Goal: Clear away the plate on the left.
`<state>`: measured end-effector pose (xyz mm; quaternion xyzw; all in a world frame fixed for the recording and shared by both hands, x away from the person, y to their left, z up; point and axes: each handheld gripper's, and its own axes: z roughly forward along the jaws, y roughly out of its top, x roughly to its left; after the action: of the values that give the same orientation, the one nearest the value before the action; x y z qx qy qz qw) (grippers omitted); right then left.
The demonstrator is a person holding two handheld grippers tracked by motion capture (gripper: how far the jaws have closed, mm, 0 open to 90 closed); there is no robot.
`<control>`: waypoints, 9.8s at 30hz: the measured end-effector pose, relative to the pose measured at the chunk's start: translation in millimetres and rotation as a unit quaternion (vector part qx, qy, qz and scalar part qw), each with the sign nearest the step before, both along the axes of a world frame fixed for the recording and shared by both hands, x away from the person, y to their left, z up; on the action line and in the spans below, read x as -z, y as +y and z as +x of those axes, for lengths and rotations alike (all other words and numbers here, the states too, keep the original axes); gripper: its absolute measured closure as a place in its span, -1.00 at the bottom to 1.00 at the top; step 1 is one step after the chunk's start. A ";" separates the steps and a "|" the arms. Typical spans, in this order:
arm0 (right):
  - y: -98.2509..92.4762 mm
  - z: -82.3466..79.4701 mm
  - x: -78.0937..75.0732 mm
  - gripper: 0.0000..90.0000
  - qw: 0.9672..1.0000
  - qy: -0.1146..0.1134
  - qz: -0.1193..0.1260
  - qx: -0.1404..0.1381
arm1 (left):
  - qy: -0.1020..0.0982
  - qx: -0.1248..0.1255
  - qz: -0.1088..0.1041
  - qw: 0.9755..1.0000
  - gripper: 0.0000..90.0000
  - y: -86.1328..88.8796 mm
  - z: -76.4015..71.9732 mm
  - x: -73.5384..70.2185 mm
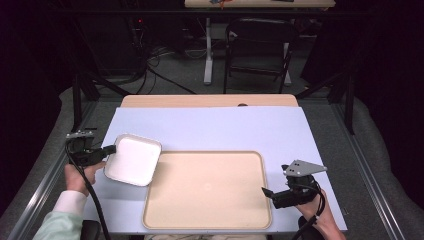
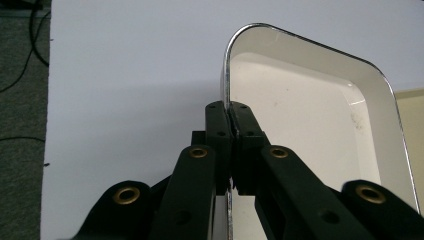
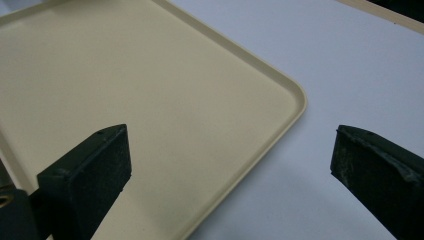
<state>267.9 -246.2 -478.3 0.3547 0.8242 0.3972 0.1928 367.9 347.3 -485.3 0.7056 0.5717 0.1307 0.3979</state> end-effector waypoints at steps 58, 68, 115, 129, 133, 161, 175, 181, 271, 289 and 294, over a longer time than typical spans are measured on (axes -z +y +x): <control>115.4 68.1 4.9 -0.99 0.993 0.071 0.051 -0.076 | -0.052 0.115 -0.031 0.992 0.96 -115.5 -3.8 -13.6; 137.2 69.1 5.6 -0.84 0.989 0.084 0.072 -0.094 | -0.062 0.114 -0.029 0.991 0.96 -128.5 -3.9 -13.1; 123.7 64.7 -9.8 0.57 0.994 0.056 0.078 -0.041 | -0.080 0.155 -0.063 0.983 0.91 -159.2 -30.1 -11.4; 111.4 57.4 -13.3 0.64 0.995 0.058 0.077 -0.030 | -0.061 0.174 -0.075 0.980 0.90 -166.4 -35.9 -8.1; 108.8 56.3 -14.5 0.67 0.995 0.058 0.079 -0.028 | -0.053 0.176 -0.077 0.980 0.90 -167.7 -37.5 -6.3; 95.1 40.4 -12.5 0.73 0.993 0.085 0.083 -0.024 | -0.006 0.200 -0.089 0.976 0.89 -175.8 -54.1 1.6; 90.3 36.9 -3.2 0.75 0.987 0.127 0.090 -0.027 | 0.031 0.210 -0.086 0.973 0.88 -177.8 -61.5 10.3; 93.7 38.9 6.4 0.74 0.985 0.151 0.078 -0.025 | 0.052 0.208 -0.079 0.974 0.87 -177.0 -59.8 15.1; 127.7 83.9 56.7 0.31 0.980 0.179 -0.089 -0.010 | 0.084 0.211 0.039 0.973 0.55 -193.5 -25.9 59.4; 119.4 66.9 26.1 -0.84 0.993 0.085 -0.077 -0.030 | 0.006 0.226 0.038 0.973 -0.58 -185.6 -39.4 26.1; 103.2 54.4 7.4 -0.96 0.998 0.040 -0.046 -0.032 | -0.050 0.227 0.041 0.972 -0.75 -174.2 -50.5 8.1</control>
<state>322.3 -143.0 -485.7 0.3346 0.8596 0.3503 0.1626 317.4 173.0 -493.4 0.8252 0.3703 0.0952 0.4157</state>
